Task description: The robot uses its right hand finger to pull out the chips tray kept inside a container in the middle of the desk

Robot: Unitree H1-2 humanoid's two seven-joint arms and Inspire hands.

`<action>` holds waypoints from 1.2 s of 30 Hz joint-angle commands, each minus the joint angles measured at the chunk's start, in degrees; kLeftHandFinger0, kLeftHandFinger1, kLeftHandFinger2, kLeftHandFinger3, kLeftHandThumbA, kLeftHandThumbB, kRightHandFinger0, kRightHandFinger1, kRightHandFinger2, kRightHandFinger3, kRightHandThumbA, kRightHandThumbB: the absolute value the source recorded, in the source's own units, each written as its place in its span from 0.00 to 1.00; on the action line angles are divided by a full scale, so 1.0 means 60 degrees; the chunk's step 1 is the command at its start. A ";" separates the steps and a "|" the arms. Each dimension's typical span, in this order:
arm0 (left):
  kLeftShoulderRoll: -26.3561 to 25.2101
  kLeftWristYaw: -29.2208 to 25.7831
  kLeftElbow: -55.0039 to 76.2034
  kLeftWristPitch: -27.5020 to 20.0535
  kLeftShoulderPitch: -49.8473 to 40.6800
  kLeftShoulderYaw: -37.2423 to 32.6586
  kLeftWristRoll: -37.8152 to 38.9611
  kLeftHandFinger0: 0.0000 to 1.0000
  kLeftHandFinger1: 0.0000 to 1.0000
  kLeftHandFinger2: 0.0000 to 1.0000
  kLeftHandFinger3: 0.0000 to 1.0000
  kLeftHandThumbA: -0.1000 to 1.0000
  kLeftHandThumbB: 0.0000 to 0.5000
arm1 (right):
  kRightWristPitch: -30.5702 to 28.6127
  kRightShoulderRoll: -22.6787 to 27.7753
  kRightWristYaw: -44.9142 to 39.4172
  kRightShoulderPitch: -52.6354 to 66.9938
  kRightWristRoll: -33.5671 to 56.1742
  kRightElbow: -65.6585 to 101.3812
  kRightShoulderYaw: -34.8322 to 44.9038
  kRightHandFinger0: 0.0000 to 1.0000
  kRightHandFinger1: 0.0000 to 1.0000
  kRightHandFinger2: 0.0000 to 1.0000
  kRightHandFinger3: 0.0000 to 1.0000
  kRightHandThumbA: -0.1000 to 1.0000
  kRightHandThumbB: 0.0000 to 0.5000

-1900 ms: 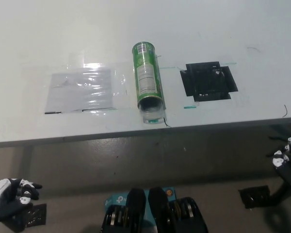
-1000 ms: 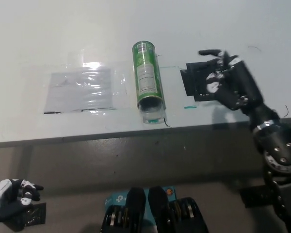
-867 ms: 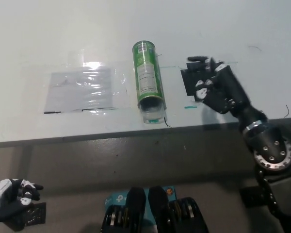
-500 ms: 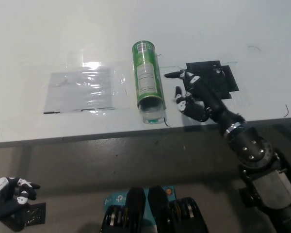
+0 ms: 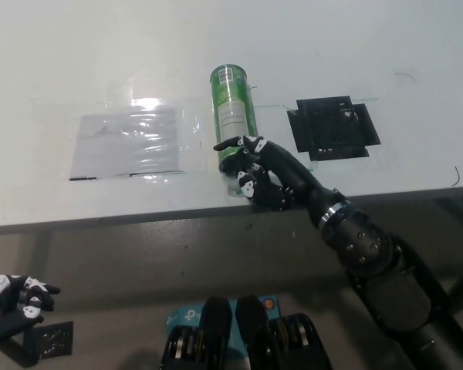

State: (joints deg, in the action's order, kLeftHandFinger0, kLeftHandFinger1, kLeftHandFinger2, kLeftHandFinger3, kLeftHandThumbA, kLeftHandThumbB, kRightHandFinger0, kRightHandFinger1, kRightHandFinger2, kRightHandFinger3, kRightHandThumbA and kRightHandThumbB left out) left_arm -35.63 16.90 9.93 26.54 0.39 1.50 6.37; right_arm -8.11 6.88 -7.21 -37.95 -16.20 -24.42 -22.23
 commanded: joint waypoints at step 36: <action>-0.0567 0.0022 0.0393 0.0066 0.0234 -0.0016 0.0359 0.58 0.59 0.68 0.84 0.05 0.00 | -0.1288 0.0000 0.0114 -0.0654 -0.1181 -0.0522 0.0153 0.00 0.00 0.63 0.72 0.00 0.29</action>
State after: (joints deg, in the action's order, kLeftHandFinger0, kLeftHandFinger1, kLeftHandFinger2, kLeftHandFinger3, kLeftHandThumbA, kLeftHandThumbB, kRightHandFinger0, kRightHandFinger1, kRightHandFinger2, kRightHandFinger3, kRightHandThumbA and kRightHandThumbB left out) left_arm -36.76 16.88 10.82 26.55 0.95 0.75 7.49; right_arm -12.51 7.44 -8.16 -38.38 -21.57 -27.89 -21.27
